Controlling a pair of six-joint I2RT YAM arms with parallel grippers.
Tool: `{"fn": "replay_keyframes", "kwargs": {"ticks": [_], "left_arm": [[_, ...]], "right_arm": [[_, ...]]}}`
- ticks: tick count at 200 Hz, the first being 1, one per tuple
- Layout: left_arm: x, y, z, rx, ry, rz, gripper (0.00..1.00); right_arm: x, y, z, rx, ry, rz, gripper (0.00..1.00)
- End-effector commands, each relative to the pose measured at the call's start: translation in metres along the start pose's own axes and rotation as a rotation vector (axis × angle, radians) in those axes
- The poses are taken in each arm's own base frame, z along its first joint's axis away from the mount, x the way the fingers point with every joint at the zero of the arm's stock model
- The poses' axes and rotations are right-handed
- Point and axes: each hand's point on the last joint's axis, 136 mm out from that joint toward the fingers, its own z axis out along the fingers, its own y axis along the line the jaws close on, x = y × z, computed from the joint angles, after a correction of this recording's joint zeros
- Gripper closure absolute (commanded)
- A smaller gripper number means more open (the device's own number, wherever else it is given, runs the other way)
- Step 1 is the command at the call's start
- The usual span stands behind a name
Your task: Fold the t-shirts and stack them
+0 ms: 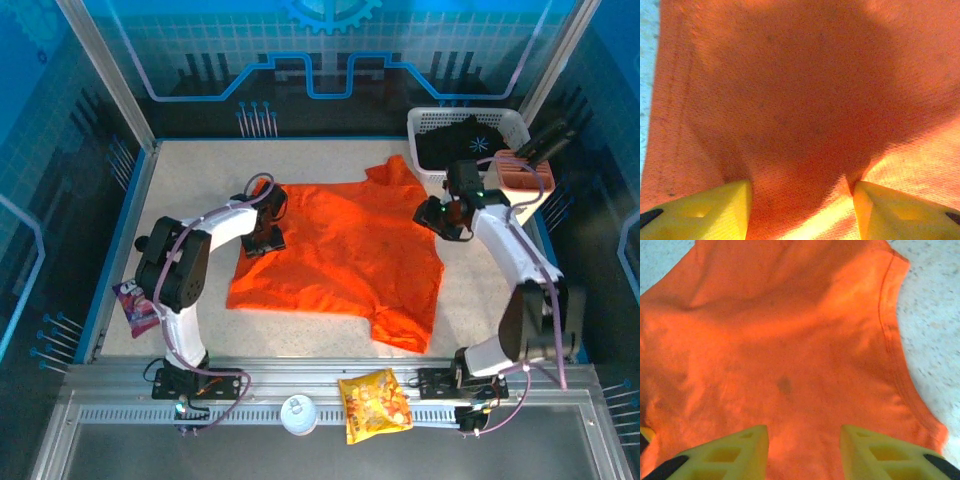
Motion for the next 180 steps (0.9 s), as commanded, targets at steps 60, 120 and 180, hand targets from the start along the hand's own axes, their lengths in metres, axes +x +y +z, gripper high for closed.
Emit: {"fn": "replay_keyframes", "kwargs": {"ticks": [60, 120, 180], "left_arm": [[0.062, 0.056, 0.002, -0.102, 0.043, -0.069, 0.45], [0.021, 0.040, -0.061, -0.035, -0.097, -0.046, 0.23], [-0.102, 0.049, -0.125, -0.014, -0.235, -0.112, 0.16]], "right_arm": [[-0.038, 0.027, 0.116, -0.090, 0.096, 0.034, 0.74], [-0.005, 0.017, 0.156, 0.010, 0.178, 0.071, 0.78], [-0.004, 0.034, 0.123, -0.049, 0.163, 0.002, 0.74]]}}
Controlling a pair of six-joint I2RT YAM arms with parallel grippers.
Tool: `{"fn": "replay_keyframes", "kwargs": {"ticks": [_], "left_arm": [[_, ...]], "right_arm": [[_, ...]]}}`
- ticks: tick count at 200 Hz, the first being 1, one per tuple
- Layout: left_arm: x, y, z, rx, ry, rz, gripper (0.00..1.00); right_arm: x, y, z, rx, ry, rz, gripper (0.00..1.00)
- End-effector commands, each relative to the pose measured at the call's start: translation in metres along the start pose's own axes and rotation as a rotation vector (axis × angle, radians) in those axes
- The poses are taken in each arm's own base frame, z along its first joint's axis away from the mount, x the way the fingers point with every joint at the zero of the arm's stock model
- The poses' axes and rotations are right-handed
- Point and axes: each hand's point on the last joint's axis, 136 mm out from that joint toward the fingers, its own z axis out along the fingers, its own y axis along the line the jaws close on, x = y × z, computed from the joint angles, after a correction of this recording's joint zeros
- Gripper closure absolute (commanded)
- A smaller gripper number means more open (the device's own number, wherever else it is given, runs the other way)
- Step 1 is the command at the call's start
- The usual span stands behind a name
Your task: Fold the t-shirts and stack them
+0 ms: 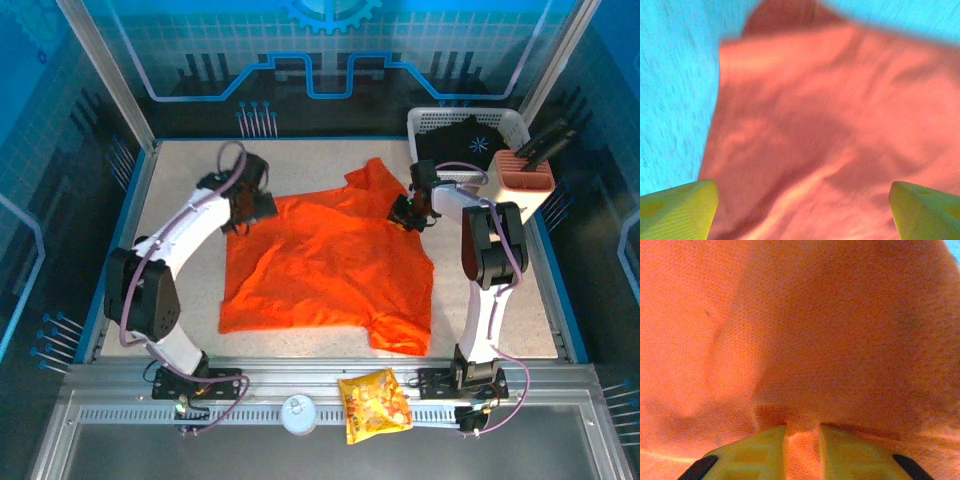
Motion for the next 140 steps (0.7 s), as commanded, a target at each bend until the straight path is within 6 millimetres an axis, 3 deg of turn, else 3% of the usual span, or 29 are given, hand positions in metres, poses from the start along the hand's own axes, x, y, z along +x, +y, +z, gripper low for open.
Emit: {"fn": "replay_keyframes", "kwargs": {"ticks": [1, 22, 35, 81, 140], "left_arm": [[-0.027, 0.030, 0.016, -0.095, 0.045, -0.001, 0.16], [-0.047, 0.031, 0.048, -0.106, 0.092, -0.034, 0.36], [-0.057, 0.029, 0.069, -0.106, 0.113, -0.043, 0.40], [-0.072, 0.021, 0.128, -0.118, 0.163, -0.047, 0.42], [-0.070, 0.036, 0.159, -0.196, 0.188, -0.040, 0.45]], "right_arm": [[0.010, 0.011, -0.023, -0.021, 0.005, -0.046, 0.74], [0.023, 0.026, -0.042, -0.039, 0.006, -0.115, 0.74], [0.033, 0.033, -0.053, -0.048, 0.003, -0.152, 0.76], [0.070, 0.035, -0.080, -0.067, -0.009, -0.202, 0.81], [0.087, 0.026, -0.087, -0.078, -0.009, -0.187, 0.86]]}}
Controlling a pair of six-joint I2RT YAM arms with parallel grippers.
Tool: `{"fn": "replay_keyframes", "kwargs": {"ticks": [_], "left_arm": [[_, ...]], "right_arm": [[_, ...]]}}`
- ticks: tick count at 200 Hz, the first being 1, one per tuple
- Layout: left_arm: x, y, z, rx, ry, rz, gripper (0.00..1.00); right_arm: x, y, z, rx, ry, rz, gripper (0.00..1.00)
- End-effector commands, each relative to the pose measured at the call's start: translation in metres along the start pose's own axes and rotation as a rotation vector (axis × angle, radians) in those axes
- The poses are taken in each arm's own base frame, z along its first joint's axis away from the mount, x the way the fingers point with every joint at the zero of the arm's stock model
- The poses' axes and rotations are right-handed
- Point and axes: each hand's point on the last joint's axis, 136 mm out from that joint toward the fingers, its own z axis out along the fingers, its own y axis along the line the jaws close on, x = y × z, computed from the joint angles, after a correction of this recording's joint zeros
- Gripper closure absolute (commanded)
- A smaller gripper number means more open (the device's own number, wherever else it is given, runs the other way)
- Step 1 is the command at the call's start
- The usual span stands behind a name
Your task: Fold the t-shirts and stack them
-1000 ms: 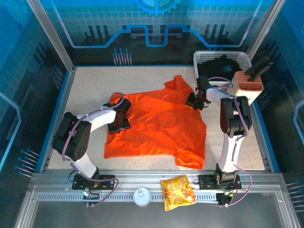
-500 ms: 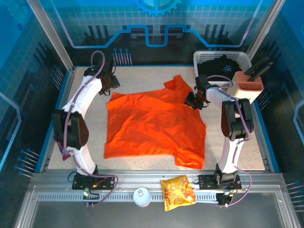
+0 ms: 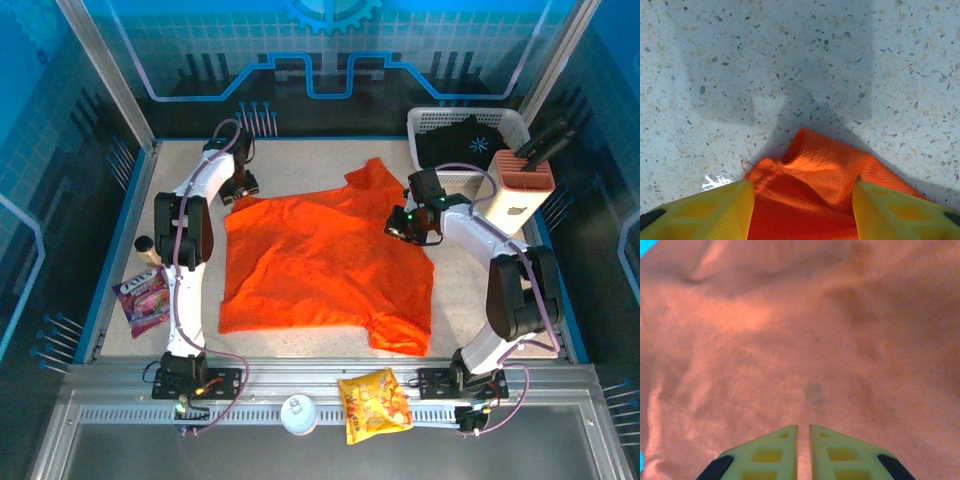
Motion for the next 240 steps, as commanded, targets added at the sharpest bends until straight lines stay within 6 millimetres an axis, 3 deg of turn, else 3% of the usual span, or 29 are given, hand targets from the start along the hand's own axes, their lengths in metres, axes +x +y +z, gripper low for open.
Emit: {"fn": "replay_keyframes", "kwargs": {"ticks": [1, 94, 161, 217, 240], "left_arm": [[-0.005, 0.012, 0.004, -0.041, 0.006, 0.012, 0.45], [0.001, 0.009, 0.024, -0.011, 0.033, 0.010, 0.51], [0.009, 0.002, 0.040, 0.020, 0.071, 0.008, 0.61], [0.002, 0.001, 0.037, 0.016, 0.047, 0.014, 0.85], [-0.001, 0.000, 0.034, 0.021, 0.040, 0.015, 0.94]], "right_arm": [[0.008, 0.001, -0.004, -0.009, 0.014, 0.000, 0.86], [0.010, -0.001, 0.004, -0.004, 0.035, 0.014, 0.90], [0.009, -0.002, 0.011, 0.002, 0.046, 0.027, 0.91], [-0.002, -0.003, 0.024, 0.016, 0.038, 0.041, 0.94], [-0.025, -0.003, 0.044, 0.011, 0.031, 0.063, 0.97]]}}
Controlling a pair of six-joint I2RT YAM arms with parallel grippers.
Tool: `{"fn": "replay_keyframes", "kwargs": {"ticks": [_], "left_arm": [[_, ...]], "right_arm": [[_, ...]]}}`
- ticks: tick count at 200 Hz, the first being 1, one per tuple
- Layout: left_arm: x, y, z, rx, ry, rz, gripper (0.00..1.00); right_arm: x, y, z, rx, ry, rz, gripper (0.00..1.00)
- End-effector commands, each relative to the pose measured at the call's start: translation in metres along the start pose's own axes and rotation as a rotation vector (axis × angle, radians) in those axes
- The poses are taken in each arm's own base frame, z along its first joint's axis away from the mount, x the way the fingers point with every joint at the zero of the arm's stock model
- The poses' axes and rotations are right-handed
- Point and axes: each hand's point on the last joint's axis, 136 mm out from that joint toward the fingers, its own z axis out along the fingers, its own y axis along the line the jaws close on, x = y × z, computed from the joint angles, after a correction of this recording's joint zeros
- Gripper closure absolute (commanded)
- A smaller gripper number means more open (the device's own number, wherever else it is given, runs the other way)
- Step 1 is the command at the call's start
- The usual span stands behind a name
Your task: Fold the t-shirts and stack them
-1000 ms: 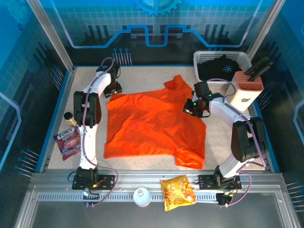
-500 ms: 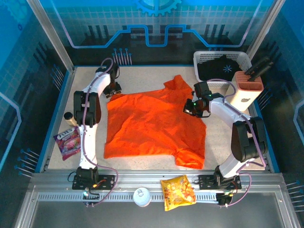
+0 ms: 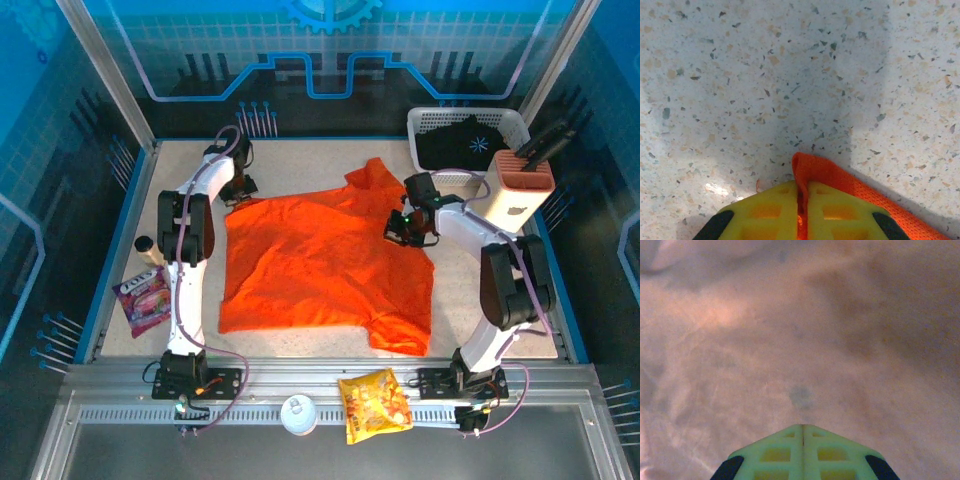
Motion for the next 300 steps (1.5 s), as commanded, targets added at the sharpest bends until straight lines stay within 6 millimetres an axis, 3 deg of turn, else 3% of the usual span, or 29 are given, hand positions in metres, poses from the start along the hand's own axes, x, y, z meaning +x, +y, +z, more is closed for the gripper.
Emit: {"fn": "replay_keyframes", "kwargs": {"ticks": [1, 32, 52, 79, 161, 181, 207, 236, 263, 271, 281, 300], "left_arm": [[-0.002, 0.001, 0.002, 0.001, 0.008, 0.007, 0.95], [-0.004, 0.004, -0.003, -0.012, 0.002, 0.013, 1.00], [-0.005, 0.010, -0.006, -0.022, -0.004, 0.011, 1.00], [-0.010, 0.023, -0.007, -0.037, -0.002, -0.011, 1.00], [-0.037, 0.060, -0.026, 0.009, -0.019, -0.157, 1.00], [-0.051, 0.054, -0.031, 0.076, -0.035, -0.183, 1.00], [-0.068, 0.025, -0.040, 0.229, -0.062, -0.173, 1.00], [-0.082, -0.011, -0.060, 0.447, -0.115, -0.148, 0.86], [-0.093, -0.024, -0.106, 0.570, -0.267, -0.107, 0.76], [-0.095, -0.023, -0.121, 0.584, -0.309, -0.093, 0.68], [-0.094, -0.020, -0.136, 0.585, -0.340, -0.087, 0.48], [-0.086, -0.012, -0.160, 0.571, -0.355, -0.079, 0.32]], "right_arm": [[-0.029, 0.009, 0.016, -0.020, -0.026, 0.023, 0.97], [-0.073, 0.004, 0.046, -0.023, -0.034, 0.089, 1.00], [-0.086, -0.009, 0.063, -0.002, -0.013, 0.169, 1.00], [-0.086, -0.034, 0.080, 0.008, 0.005, 0.310, 1.00], [-0.097, -0.047, 0.078, 0.021, -0.058, 0.492, 1.00], [-0.091, -0.046, 0.081, 0.016, -0.056, 0.491, 1.00], [-0.084, -0.038, 0.087, -0.013, -0.030, 0.471, 1.00], [-0.083, -0.017, 0.089, -0.050, -0.004, 0.411, 1.00], [-0.087, 0.002, 0.078, -0.040, -0.019, 0.337, 1.00], [-0.088, 0.007, 0.072, -0.030, -0.031, 0.315, 1.00], [-0.091, 0.013, 0.065, -0.029, -0.047, 0.293, 1.00], [-0.099, 0.026, 0.047, -0.033, -0.084, 0.242, 1.00]]}}
